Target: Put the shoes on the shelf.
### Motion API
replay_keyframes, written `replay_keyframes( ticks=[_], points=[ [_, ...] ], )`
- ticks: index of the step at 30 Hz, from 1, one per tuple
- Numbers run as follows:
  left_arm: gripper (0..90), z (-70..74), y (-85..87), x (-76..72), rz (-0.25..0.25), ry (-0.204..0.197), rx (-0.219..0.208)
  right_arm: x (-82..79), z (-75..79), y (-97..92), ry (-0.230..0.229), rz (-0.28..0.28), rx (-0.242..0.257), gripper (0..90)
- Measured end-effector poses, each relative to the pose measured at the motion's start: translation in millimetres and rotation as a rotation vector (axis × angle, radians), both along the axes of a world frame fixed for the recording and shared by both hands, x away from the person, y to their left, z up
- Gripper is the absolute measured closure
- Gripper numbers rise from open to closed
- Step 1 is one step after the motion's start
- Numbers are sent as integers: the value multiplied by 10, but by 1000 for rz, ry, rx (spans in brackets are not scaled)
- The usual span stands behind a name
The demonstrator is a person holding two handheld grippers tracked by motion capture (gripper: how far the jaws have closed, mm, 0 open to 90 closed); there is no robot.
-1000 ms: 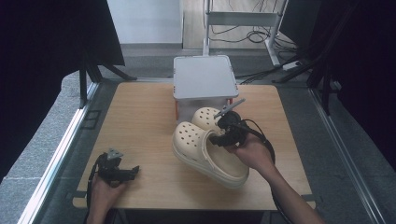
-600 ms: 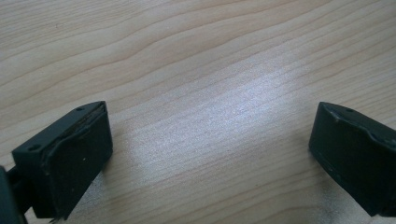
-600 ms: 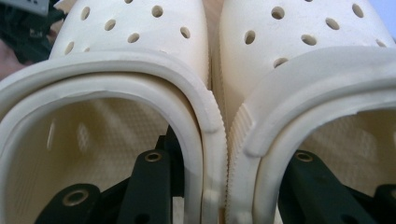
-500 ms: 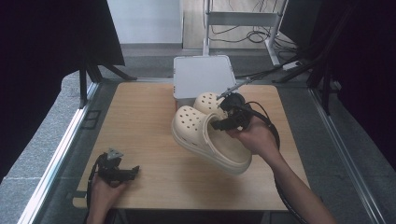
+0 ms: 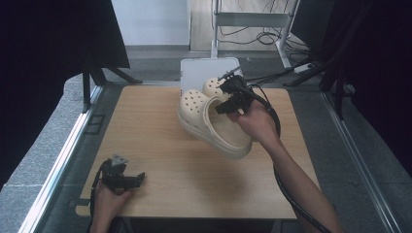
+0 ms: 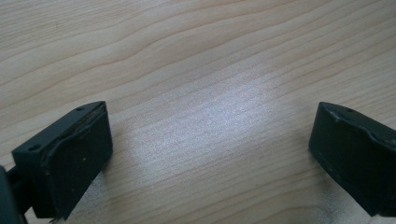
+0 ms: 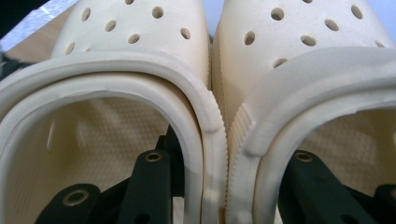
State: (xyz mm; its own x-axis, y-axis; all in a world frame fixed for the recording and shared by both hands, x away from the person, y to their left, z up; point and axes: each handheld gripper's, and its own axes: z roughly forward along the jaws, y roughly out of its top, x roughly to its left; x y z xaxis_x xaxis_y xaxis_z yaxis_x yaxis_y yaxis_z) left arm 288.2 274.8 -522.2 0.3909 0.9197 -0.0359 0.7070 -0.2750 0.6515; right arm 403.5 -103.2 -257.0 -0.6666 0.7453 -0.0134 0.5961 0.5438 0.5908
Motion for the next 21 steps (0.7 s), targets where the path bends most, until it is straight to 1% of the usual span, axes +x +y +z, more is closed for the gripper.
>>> replay_keyframes(
  ticks=[3, 7, 9, 11, 14, 15, 20, 21],
  points=[
    [0, 0, 0, 0, 0, 1, 0, 111, 16, 44, -6, -30, 0, 657],
    [0, -2, -1, 1, 2, -4, 3, 270, 40, 95, 8, -79, 25, 657],
    [0, -2, 0, 1, 1, -4, 1, 346, 50, 128, 11, -101, 26, 657],
    [0, -1, 1, 1, 0, -3, 5, 417, 61, 170, 11, -120, 15, 657],
    [0, -4, -1, 0, 2, -7, 5, 510, 75, 220, 4, -146, 10, 657],
    [0, -2, 1, 1, -1, -3, 3, 555, 80, 239, 10, -158, 14, 657],
    [0, -1, -1, -1, 1, 0, 0, 709, 84, 299, 27, -184, 22, 657],
    [0, -1, -2, -1, 2, -1, 2, 748, 83, 314, 31, -198, 23, 657]
  ],
)
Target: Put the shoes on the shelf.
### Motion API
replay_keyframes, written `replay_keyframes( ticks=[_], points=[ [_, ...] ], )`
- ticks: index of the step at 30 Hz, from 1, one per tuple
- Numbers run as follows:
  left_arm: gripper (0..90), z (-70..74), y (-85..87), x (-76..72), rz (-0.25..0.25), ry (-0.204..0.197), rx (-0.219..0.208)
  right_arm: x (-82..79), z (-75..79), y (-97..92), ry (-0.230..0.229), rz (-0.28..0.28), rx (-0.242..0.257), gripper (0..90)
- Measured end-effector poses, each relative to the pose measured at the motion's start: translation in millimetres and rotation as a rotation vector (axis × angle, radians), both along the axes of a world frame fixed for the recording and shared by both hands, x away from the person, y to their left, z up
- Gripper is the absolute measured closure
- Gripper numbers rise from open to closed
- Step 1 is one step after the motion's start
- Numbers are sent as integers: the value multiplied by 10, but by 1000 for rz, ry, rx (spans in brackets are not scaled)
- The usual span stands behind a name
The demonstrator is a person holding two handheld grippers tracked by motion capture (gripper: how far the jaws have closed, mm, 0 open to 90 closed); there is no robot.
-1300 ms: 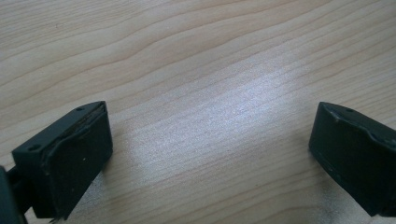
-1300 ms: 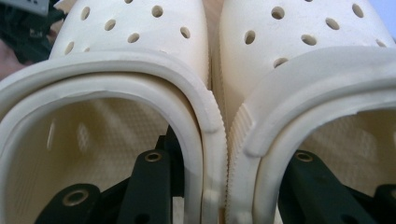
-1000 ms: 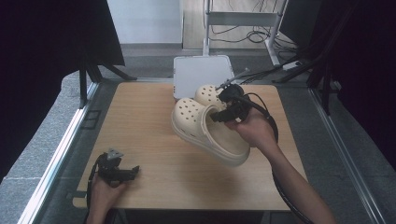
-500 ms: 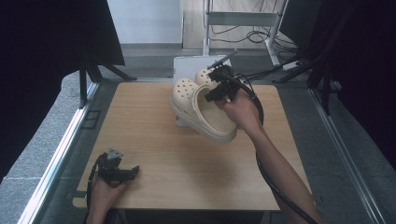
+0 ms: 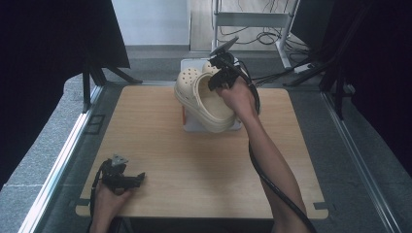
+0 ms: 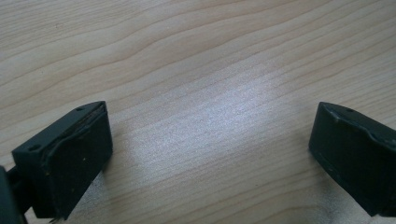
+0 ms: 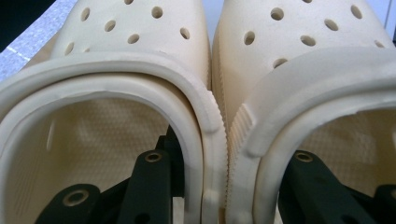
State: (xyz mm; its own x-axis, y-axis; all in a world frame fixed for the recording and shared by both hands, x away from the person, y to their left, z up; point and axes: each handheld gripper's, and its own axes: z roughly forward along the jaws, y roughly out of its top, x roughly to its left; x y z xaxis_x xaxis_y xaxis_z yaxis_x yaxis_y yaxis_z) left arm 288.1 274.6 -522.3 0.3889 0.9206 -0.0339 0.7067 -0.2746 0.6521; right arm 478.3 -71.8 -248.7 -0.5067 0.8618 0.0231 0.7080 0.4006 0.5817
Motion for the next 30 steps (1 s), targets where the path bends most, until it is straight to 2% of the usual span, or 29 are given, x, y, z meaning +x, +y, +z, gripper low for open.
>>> replay_keyframes(
  ticks=[16, 23, 30],
  points=[
    [0, 1, 2, 0, -2, 1, -1, 512, -8, 127, -37, -204, 27, 658],
    [0, 2, 3, 0, -4, 2, -1, 751, -81, 207, -35, -275, 49, 658],
    [0, 1, -5, 5, -7, 1, -4, 985, -181, 288, -35, -334, 42, 657]
  ],
)
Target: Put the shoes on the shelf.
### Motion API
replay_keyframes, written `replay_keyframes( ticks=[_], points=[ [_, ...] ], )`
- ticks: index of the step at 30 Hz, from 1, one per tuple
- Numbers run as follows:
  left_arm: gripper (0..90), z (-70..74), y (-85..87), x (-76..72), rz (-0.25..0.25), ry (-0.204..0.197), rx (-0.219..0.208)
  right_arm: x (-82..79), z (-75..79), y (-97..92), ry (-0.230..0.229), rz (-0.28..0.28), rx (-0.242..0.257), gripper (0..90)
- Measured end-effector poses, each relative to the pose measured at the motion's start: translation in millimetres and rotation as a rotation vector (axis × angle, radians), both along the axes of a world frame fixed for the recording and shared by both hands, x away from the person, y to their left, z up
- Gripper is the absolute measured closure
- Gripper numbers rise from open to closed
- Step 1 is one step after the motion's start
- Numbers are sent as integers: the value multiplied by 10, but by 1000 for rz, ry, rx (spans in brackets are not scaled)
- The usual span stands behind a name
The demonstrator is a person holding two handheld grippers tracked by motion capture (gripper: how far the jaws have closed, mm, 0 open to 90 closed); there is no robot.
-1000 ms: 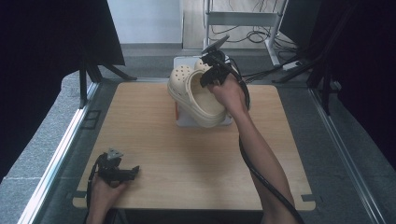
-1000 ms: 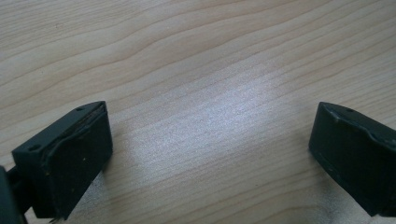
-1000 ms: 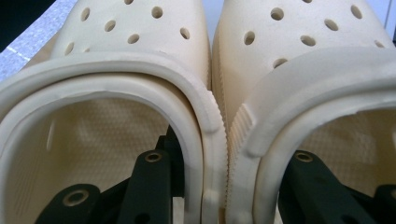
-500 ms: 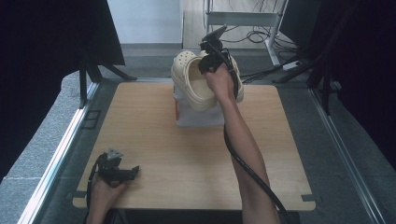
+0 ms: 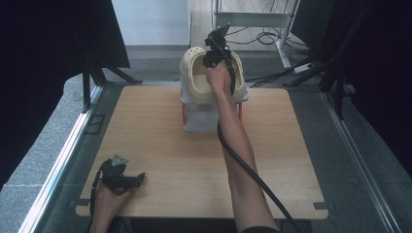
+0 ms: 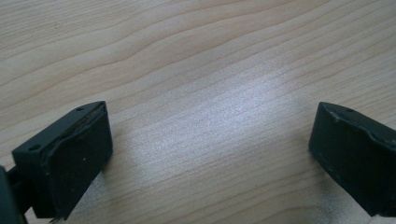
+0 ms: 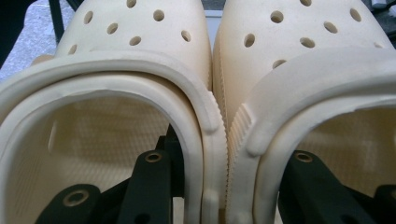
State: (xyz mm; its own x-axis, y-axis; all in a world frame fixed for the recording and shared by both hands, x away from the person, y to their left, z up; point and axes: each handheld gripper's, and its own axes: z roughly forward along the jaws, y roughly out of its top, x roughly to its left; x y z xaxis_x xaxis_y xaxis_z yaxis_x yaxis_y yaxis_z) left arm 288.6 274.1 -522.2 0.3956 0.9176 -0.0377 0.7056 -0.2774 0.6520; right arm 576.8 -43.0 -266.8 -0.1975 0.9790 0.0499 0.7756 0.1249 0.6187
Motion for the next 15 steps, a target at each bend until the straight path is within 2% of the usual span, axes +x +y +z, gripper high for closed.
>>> replay_keyframes(
  ticks=[5, 9, 12, 15],
  points=[
    [0, 1, -16, 7, -7, 0, 2, 125, -95, 25, -5, -39, -1, 656],
    [0, 0, -17, 9, -8, -2, 3, 207, -213, 37, 2, -50, 6, 654],
    [0, -1, -18, 9, -8, -3, 1, 248, -306, 42, 20, -31, -1, 646],
    [0, -1, -18, 9, -9, -3, 1, 239, -328, 43, 5, -8, -9, 636]
  ],
)
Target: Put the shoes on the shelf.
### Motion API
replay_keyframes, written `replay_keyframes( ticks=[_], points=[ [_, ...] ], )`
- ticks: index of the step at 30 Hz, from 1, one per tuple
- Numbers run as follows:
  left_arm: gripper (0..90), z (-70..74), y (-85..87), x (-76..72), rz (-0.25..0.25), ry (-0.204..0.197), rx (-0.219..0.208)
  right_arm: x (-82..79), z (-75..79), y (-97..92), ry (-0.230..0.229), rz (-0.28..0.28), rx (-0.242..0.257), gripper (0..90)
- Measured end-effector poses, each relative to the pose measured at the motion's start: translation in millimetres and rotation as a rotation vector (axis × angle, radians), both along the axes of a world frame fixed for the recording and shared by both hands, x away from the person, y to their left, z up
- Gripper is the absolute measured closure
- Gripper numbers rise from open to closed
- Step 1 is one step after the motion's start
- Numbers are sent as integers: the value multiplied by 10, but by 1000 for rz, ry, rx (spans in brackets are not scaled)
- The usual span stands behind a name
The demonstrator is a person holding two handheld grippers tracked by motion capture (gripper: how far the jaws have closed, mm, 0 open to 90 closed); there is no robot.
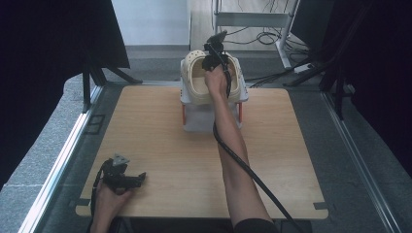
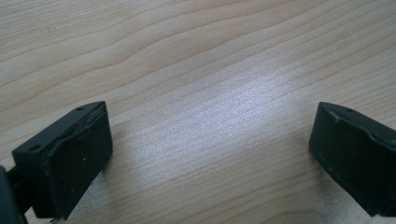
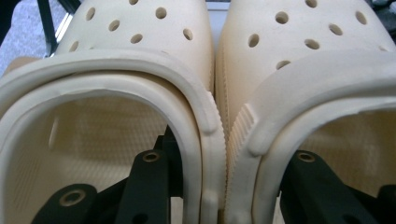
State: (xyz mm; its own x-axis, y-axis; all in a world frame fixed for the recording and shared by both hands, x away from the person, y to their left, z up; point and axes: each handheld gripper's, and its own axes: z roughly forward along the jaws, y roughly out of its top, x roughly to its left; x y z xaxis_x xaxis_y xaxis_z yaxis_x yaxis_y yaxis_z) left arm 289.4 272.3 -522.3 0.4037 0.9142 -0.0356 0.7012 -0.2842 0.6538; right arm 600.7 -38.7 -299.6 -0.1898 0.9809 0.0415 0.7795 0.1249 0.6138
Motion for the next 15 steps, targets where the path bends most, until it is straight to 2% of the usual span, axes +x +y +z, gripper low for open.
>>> replay_keyframes(
  ticks=[5, 7, 9, 15],
  points=[
    [0, 0, -1, 0, 0, 0, 0, -40, 13, -40, -28, 61, -20, 532],
    [0, 0, -2, 0, 0, -1, 1, -72, 18, -50, -41, 117, -48, 430],
    [0, 0, -2, 0, 0, 0, 0, -103, 31, -59, -56, 144, -59, 362],
    [0, 1, -8, -1, 0, 0, 0, -234, 76, -111, -79, 222, -67, 249]
  ],
)
